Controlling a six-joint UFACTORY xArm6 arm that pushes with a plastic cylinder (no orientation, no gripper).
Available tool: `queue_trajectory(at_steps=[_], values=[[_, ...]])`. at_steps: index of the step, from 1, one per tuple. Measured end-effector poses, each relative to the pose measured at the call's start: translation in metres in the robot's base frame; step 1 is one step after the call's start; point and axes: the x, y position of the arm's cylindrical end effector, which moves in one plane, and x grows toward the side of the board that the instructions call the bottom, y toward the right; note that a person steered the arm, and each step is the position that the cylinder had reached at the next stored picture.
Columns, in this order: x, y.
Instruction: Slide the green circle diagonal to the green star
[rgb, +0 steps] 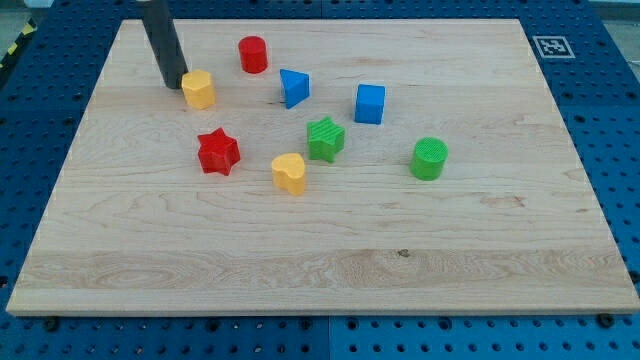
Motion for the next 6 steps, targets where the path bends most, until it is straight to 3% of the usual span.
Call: queue_trajectory(at_steps=[2,4,6], values=[[0.029,0.010],[0.028,-0.007],[-0.024,-0.025]])
